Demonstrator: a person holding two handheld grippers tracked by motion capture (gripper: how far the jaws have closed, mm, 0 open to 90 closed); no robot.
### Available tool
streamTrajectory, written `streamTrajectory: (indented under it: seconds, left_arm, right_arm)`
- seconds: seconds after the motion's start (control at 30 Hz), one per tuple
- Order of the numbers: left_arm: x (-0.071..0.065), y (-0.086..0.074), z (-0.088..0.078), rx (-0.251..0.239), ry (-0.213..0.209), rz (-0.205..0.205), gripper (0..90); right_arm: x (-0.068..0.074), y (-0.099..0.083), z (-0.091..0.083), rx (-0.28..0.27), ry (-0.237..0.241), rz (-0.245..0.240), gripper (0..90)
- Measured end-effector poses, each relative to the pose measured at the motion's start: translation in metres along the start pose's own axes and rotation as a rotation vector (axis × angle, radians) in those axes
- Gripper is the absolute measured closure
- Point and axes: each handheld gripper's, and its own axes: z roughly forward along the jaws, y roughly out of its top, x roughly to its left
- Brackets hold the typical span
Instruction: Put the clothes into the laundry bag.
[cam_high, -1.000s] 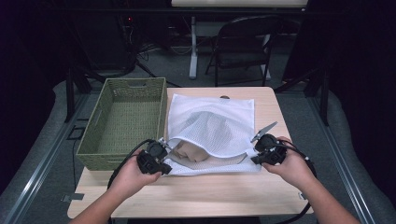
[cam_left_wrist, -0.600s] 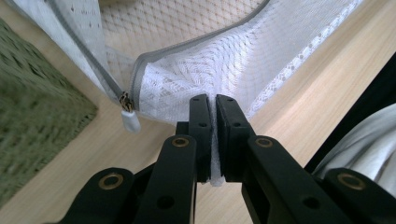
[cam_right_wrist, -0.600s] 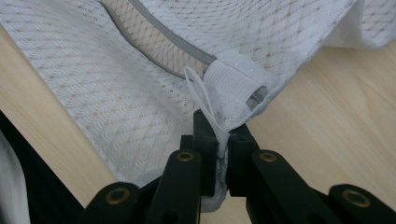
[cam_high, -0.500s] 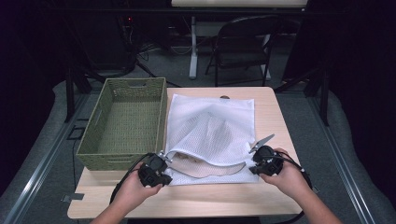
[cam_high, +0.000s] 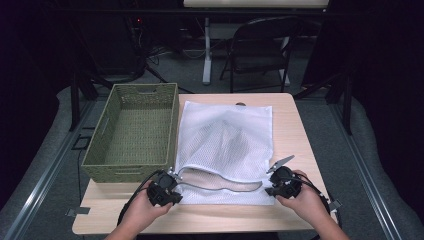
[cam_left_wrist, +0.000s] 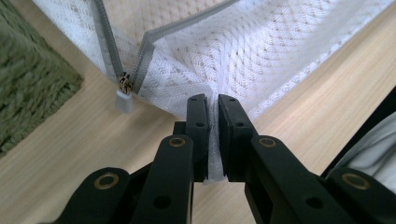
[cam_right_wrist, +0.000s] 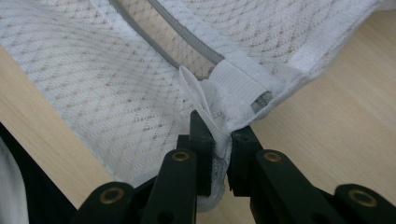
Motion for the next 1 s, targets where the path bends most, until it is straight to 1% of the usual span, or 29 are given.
streamTrajectory:
  seconds: [0.1,0.13,0.17,0.2,0.23,0.3,0.33,0.37,0.4,0.43,0.47,0.5,0.53,0.57,0.6,0.63,0.67,0.7,0.73,0.77,0.8,0.83,0.87,0.93,0.97,1.0]
  left_arm:
    - [0.001,-0.004,0.003,-0.001,0.002,-0.007,83.4]
    - [0.002,-0.006,0.005,-0.002,-0.001,-0.014,83.4]
    - [0.003,-0.007,0.007,-0.003,0.004,-0.016,83.4]
    - [0.003,-0.009,0.008,0.0,0.007,-0.024,83.4]
    - [0.004,-0.011,0.01,-0.001,0.012,-0.021,83.4]
    - [0.005,-0.013,0.012,0.005,0.01,-0.027,83.5]
    - [0.005,-0.015,0.013,0.0,0.008,-0.034,83.4]
    - [0.006,-0.015,0.013,-0.001,0.009,-0.034,83.4]
    - [0.006,-0.016,0.013,-0.005,0.007,-0.039,83.4]
    - [0.006,-0.016,0.013,-0.012,0.013,-0.041,83.4]
    - [0.006,-0.017,0.012,-0.011,0.017,-0.037,83.4]
    - [0.006,-0.017,0.012,-0.011,0.014,-0.04,83.3]
    - [0.006,-0.018,0.012,-0.018,0.012,-0.047,83.3]
    - [0.007,-0.019,0.012,-0.016,0.011,-0.047,83.0]
    - [0.007,-0.02,0.012,-0.018,0.008,-0.052,82.5]
    - [0.008,-0.021,0.012,-0.018,0.005,-0.059,82.2]
    - [0.008,-0.022,0.012,-0.019,0.006,-0.061,81.9]
    - [0.008,-0.023,0.012,-0.021,0.003,-0.069,81.3]
    - [0.008,-0.024,0.012,-0.022,0.004,-0.066,80.1]
    - [0.007,-0.024,0.011,-0.022,0.009,-0.066,79.1]
    - [0.007,-0.025,0.01,-0.026,0.01,-0.067,78.1]
    - [0.007,-0.025,0.01,-0.027,0.01,-0.065,76.8]
    - [0.007,-0.026,0.009,-0.03,0.008,-0.072,75.3]
    - [0.008,-0.026,0.007,-0.03,0.007,-0.072,70.4]
    - [0.007,-0.026,0.006,-0.033,0.005,-0.079,67.2]
    - [0.008,-0.026,0.005,-0.037,0.013,-0.076,63.2]
  right_arm:
    - [0.001,-0.005,0.006,-0.005,-0.005,0.017,81.6]
    - [0.001,-0.007,0.007,-0.009,0.004,0.022,81.2]
    - [0.002,-0.009,0.009,-0.015,0.013,0.04,80.8]
    - [0.002,-0.01,0.01,-0.008,0.008,0.035,80.3]
    - [0.002,-0.012,0.011,-0.018,0.007,0.046,80.0]
    - [0.003,-0.014,0.012,-0.014,0.006,0.045,79.8]
    - [0.005,-0.015,0.014,-0.038,0.013,0.064,79.8]
    - [0.005,-0.016,0.014,-0.018,-0.004,0.05,79.8]
    - [0.005,-0.017,0.015,-0.029,0.001,0.053,79.7]
    - [0.006,-0.018,0.015,-0.028,-0.007,0.062,79.6]
    - [0.005,-0.019,0.016,-0.029,-0.007,0.056,79.5]
    - [0.006,-0.02,0.016,-0.038,0.013,0.074,79.3]
    - [0.006,-0.021,0.017,-0.042,-0.001,0.083,79.1]
    - [0.005,-0.023,0.018,-0.05,0.01,0.086,78.8]
    - [0.005,-0.024,0.018,-0.048,0.004,0.095,78.2]
    - [0.005,-0.026,0.018,-0.052,0.014,0.109,77.6]
    - [0.005,-0.027,0.019,-0.06,0.009,0.121,77.2]
    - [0.004,-0.028,0.019,-0.059,0.021,0.122,76.4]
    - [0.003,-0.029,0.018,-0.055,0.028,0.122,75.2]
    - [0.003,-0.03,0.019,-0.067,0.026,0.133,73.7]
    - [0.003,-0.031,0.018,-0.074,0.034,0.14,72.1]
    - [0.003,-0.031,0.017,-0.077,0.028,0.139,70.1]
    - [0.003,-0.032,0.015,-0.082,0.038,0.146,68.2]
    - [0.003,-0.032,0.012,-0.089,0.042,0.149,63.5]
    - [0.003,-0.032,0.01,-0.095,0.033,0.144,60.3]
    - [0.004,-0.032,0.007,-0.106,0.032,0.144,57.4]
